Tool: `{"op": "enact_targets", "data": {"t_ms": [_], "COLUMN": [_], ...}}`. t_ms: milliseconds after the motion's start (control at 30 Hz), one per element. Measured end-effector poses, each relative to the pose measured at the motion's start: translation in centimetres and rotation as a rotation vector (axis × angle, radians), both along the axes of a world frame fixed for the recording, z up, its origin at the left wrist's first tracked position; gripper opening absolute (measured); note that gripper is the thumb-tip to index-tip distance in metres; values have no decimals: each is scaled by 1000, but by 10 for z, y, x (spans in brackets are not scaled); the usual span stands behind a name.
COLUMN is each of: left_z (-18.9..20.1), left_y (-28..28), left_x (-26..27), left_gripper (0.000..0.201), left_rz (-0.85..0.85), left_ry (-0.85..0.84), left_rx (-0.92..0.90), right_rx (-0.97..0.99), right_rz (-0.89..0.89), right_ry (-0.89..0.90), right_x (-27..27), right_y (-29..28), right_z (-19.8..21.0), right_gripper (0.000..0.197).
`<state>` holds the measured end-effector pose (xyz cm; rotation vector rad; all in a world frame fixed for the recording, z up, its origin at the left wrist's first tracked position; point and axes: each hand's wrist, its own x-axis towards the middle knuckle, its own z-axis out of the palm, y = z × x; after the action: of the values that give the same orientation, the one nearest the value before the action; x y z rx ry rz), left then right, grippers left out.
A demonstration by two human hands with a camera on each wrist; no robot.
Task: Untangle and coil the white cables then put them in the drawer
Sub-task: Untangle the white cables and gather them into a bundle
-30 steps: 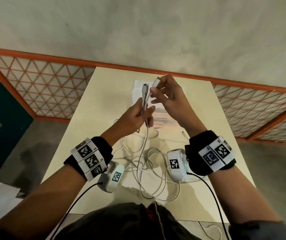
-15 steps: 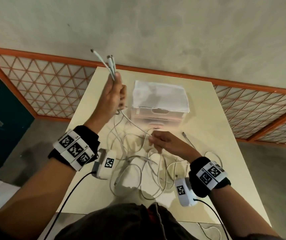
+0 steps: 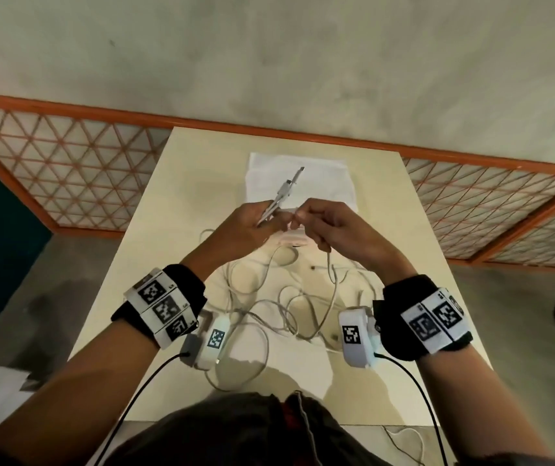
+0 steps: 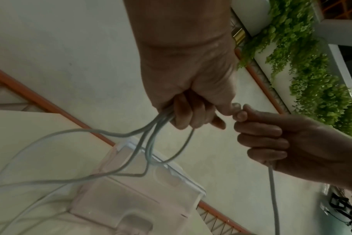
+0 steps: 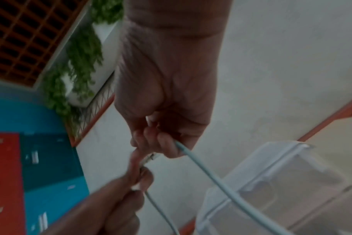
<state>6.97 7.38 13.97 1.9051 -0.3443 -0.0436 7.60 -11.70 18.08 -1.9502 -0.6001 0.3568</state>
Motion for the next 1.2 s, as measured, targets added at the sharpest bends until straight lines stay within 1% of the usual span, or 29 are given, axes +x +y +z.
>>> {"op": "enact_targets", "data": {"t_ms": [67, 100, 167, 233, 300, 367, 433, 467, 533, 600, 633, 700, 733, 800, 833, 867, 900, 967, 1033, 1067, 1133, 1200], "left_z": [3, 7, 17, 27, 35, 39, 39, 38, 32, 20, 14, 7, 6, 8, 11, 15, 18, 20, 20, 19, 20, 22], "left_y": [0, 1, 7, 16, 28, 37, 41, 42, 46, 49, 49, 44, 39, 27, 20, 12, 6, -2, -4, -3, 1, 5], "left_x": [0, 0, 0, 3, 9, 14, 17, 18, 20, 18, 16, 12, 9, 4, 1, -4, -8, -13, -17, -17, -18, -15], "left_gripper": [30, 33, 31, 31, 33, 35, 37, 37, 36, 32, 29, 24, 28, 30, 27, 25, 27, 42, 55, 57, 47, 35], "left_rz": [8, 27, 114, 255, 419, 585, 756, 832, 913, 893, 866, 836, 820, 731, 652, 548, 425, 171, 3, -38, -53, 23], "left_ry": [-14, -10, -3, -56, -156, -221, -255, -244, -138, -3, 51, 129, 139, 101, 91, 117, 171, 312, 451, 515, 568, 498], "left_rx": [-1, -49, -201, -334, -403, -450, -448, -406, -221, 14, 98, 179, 177, 64, 12, -6, 0, 80, 137, 121, 56, -4], "right_rx": [43, 45, 1, -92, -208, -311, -346, -355, -359, -332, -331, -360, -374, -409, -421, -417, -389, -297, -226, -206, -191, -213], "right_rz": [-13, -10, 10, 39, 50, 39, -1, -33, -95, -124, -117, -90, -70, 3, 47, 88, 120, 134, 91, 63, 23, 6], "right_ry": [-6, 1, 37, 95, 152, 189, 228, 236, 232, 217, 189, 110, 75, 16, -1, -16, -36, -82, -120, -126, -99, -44], "right_x": [3, 3, 0, -4, -3, 1, 3, 4, 5, 7, 7, 7, 6, 3, 2, 0, -2, -3, -2, -1, 2, 6], "right_y": [0, -2, -10, -23, -41, -59, -72, -77, -83, -83, -80, -70, -65, -51, -44, -35, -27, -13, -6, -5, -10, -21], "right_z": [3, 1, -13, -38, -70, -99, -116, -120, -120, -109, -100, -79, -69, -51, -44, -37, -31, -21, -13, -10, -13, -28], "right_gripper": [29, 29, 30, 31, 29, 28, 29, 30, 31, 29, 27, 24, 23, 25, 26, 27, 27, 26, 25, 25, 25, 26]}}
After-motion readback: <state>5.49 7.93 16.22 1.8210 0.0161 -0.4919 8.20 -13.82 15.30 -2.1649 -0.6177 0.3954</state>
